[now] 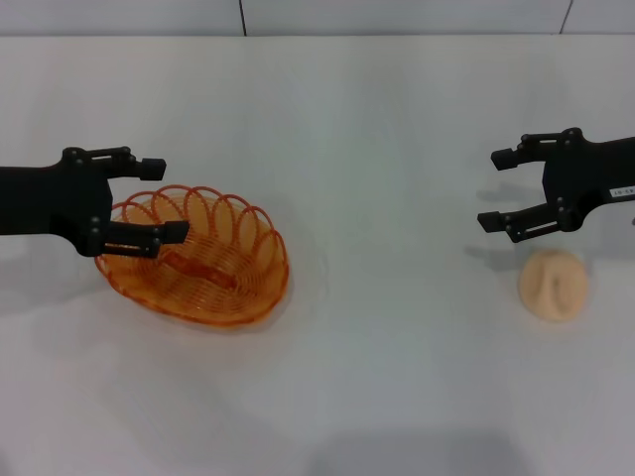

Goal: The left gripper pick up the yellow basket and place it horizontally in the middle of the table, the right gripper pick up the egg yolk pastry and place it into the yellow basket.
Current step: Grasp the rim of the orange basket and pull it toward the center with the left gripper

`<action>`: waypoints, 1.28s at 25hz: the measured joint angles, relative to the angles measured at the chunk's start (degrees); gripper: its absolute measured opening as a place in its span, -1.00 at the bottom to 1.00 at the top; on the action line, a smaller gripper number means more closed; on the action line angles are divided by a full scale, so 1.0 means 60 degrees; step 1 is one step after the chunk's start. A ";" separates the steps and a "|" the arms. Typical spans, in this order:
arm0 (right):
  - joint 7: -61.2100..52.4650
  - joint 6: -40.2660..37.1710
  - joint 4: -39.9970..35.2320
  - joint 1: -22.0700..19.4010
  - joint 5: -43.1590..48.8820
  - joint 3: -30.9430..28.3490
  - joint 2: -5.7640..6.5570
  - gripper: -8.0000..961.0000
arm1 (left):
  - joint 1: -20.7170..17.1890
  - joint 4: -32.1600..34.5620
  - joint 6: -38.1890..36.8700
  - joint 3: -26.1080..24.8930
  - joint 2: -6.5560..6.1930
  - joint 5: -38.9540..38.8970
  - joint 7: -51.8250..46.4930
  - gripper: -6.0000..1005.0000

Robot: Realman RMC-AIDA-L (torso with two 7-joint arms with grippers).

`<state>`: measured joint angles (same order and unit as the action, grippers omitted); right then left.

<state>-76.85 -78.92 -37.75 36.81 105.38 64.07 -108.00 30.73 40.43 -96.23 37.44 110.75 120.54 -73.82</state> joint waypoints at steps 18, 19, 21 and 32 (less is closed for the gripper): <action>0.0179 0.0029 -0.0211 -0.0326 0.0014 -0.0014 -0.0087 0.81 | -0.0744 0.2760 0.0385 -0.0027 0.0763 0.0045 -0.3915 0.72; 0.0199 0.0040 -0.0215 -0.0345 0.0015 -0.0015 -0.0090 0.81 | -0.0791 0.3062 0.0377 -0.0016 0.0808 0.0068 -0.4291 0.72; 0.0222 0.0066 -0.0220 -0.0386 0.0016 -0.0015 -0.0095 0.81 | -0.0816 0.3623 0.0232 0.0001 0.0778 0.0220 -0.5329 0.72; 0.0393 0.0073 -0.0254 -0.0402 0.0017 -0.0015 -0.0210 0.81 | 0.0360 0.3792 -0.0120 0.0033 0.0081 0.2960 -0.8678 0.71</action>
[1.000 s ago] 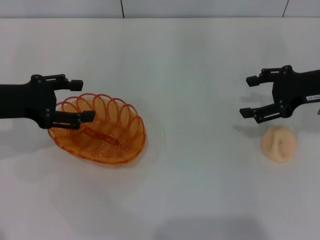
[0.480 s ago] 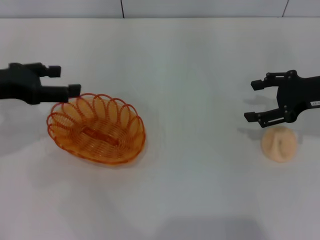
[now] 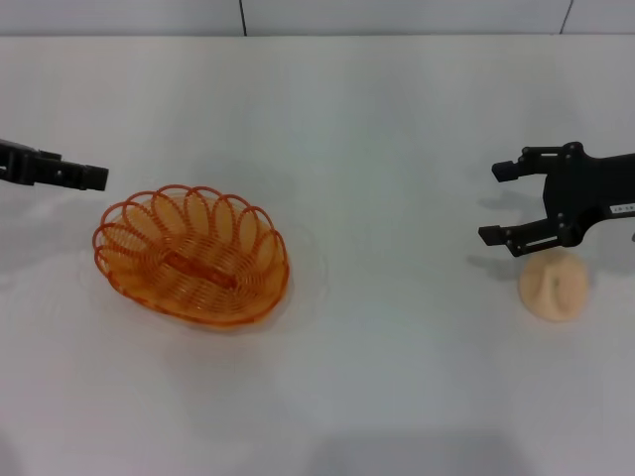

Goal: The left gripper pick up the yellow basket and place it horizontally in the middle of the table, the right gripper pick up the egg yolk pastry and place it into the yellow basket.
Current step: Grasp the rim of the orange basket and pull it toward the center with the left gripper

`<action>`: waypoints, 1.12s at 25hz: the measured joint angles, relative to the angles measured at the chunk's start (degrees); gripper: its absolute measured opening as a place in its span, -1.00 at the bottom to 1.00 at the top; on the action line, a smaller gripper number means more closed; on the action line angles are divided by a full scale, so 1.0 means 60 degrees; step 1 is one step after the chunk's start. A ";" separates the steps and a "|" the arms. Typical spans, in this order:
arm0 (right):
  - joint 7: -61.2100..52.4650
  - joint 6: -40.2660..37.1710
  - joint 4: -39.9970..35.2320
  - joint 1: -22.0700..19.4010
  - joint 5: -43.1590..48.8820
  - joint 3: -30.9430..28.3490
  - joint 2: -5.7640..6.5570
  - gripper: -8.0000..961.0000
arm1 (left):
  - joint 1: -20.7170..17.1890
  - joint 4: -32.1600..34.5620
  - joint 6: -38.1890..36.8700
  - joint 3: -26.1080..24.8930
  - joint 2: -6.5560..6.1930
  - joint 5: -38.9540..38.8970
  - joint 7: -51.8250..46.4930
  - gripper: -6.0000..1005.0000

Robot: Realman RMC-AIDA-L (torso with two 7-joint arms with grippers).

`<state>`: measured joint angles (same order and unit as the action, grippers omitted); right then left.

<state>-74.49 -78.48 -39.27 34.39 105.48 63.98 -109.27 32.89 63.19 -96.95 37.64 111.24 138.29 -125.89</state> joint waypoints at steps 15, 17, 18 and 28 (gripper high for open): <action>0.0105 0.0070 -0.0003 0.0005 -0.0001 0.0000 -0.0113 0.81 | 0.1072 -0.2047 0.1838 0.1271 0.0162 0.2067 -0.0553 0.70; 0.0112 0.0081 -0.0003 0.0000 -0.0001 0.0001 -0.0129 0.81 | 0.1097 -0.2211 0.2096 0.1382 0.0215 0.2231 -0.0617 0.70; 0.0112 0.0083 -0.0003 -0.0001 -0.0001 0.0001 -0.0139 0.81 | 0.1111 -0.2252 0.2230 0.1406 0.0253 0.2321 -0.0640 0.70; 0.0112 0.0254 -0.0002 0.0048 -0.0001 0.0000 -0.0217 0.81 | 0.1156 -0.2293 0.2513 0.1466 0.0459 0.2415 -0.0461 0.69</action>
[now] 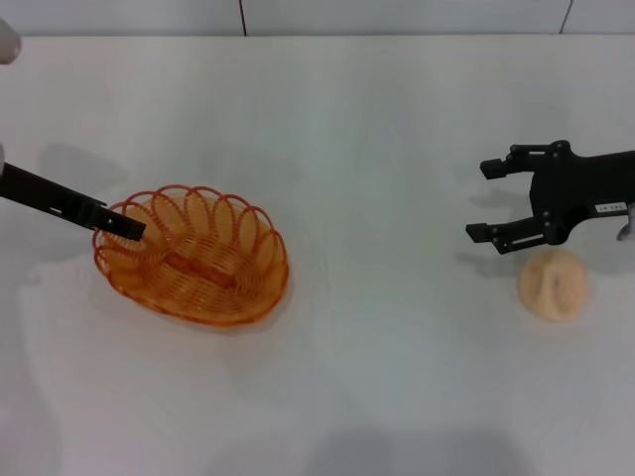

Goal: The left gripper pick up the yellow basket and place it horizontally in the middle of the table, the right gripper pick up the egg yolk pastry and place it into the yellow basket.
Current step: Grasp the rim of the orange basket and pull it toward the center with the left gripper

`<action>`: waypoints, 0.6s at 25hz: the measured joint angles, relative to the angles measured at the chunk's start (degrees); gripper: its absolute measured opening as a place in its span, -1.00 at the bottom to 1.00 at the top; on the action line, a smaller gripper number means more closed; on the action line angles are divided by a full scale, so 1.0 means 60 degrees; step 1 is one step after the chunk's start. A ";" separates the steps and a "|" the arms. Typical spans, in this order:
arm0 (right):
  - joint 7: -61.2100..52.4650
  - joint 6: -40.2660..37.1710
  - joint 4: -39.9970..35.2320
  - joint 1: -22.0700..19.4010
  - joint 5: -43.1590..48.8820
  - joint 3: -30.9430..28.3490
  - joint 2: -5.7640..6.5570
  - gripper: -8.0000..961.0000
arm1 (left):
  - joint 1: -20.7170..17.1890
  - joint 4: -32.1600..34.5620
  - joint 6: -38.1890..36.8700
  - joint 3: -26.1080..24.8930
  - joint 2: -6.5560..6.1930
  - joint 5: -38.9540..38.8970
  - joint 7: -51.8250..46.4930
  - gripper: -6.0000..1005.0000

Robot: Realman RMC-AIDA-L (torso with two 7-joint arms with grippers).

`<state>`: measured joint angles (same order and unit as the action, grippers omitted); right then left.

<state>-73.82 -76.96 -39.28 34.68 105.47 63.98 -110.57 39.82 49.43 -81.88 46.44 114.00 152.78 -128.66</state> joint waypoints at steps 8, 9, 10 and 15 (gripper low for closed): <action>-0.0002 0.0147 0.0000 0.0024 0.0000 0.0016 -0.0035 0.81 | 0.0070 -0.0006 0.0204 0.0038 0.0060 0.0055 -0.0026 0.31; -0.0002 0.0153 0.0000 0.0028 0.0000 0.0015 -0.0038 0.81 | 0.0086 -0.0006 0.0213 0.0039 0.0065 0.0046 -0.0026 0.17; -0.0002 0.0155 0.0000 0.0031 0.0000 0.0016 -0.0043 0.81 | 0.0098 -0.0010 0.0227 0.0039 0.0073 0.0040 -0.0025 0.03; -0.0002 0.0154 0.0000 0.0036 -0.0004 0.0015 -0.0052 0.81 | 0.0139 -0.0260 0.0389 0.0128 0.0134 0.0037 -0.0002 -0.42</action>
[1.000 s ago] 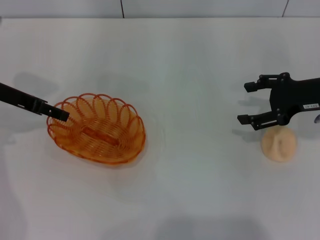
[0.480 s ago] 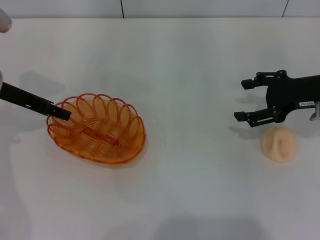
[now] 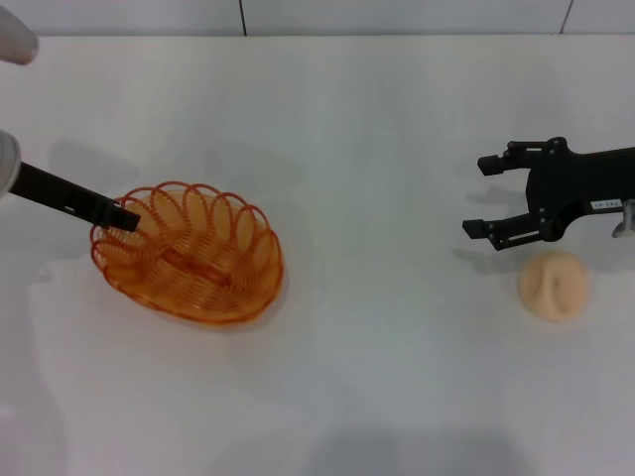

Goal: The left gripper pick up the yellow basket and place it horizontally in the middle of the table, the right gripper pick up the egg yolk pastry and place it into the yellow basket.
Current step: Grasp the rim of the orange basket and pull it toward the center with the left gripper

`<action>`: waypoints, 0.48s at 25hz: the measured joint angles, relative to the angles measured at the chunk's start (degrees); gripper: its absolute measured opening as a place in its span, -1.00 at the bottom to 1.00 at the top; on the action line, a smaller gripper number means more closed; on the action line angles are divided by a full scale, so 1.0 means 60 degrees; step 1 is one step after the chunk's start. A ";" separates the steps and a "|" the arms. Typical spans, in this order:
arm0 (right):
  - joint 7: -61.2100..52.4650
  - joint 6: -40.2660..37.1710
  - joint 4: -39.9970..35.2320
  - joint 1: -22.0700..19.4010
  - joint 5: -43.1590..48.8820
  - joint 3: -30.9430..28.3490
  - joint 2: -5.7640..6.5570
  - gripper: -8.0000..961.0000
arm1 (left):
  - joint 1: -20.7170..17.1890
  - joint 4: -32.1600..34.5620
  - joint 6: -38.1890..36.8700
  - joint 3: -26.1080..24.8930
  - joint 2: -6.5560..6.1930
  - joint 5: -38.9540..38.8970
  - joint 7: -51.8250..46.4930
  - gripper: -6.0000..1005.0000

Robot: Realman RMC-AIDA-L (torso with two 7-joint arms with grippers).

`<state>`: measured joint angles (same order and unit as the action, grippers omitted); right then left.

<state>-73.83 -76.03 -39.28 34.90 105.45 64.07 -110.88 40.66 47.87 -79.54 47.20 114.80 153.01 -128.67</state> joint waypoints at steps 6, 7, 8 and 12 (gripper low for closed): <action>0.0000 -0.0033 -0.0036 -0.0013 -0.0030 0.0000 -0.0007 0.81 | 0.0049 -0.0120 0.0043 0.0022 0.0078 -0.0017 -0.0033 -0.65; 0.0000 -0.0037 -0.0077 -0.0034 -0.0031 0.0000 -0.0007 0.81 | 0.0055 -0.0118 0.0037 0.0022 0.0085 -0.0021 -0.0054 -0.67; 0.0000 -0.0041 -0.0109 -0.0049 -0.0031 0.0000 -0.0007 0.81 | 0.0058 -0.0099 0.0018 0.0022 0.0100 -0.0029 -0.0070 -0.69; -0.0001 -0.0051 -0.0159 -0.0080 -0.0022 0.0000 -0.0007 0.81 | 0.0076 -0.0025 -0.0062 -0.0012 0.0142 -0.0130 -0.0144 -0.77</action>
<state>-73.83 -76.34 -40.24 34.42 105.32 64.07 -110.92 41.11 47.72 -79.92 47.13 115.65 152.22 -129.53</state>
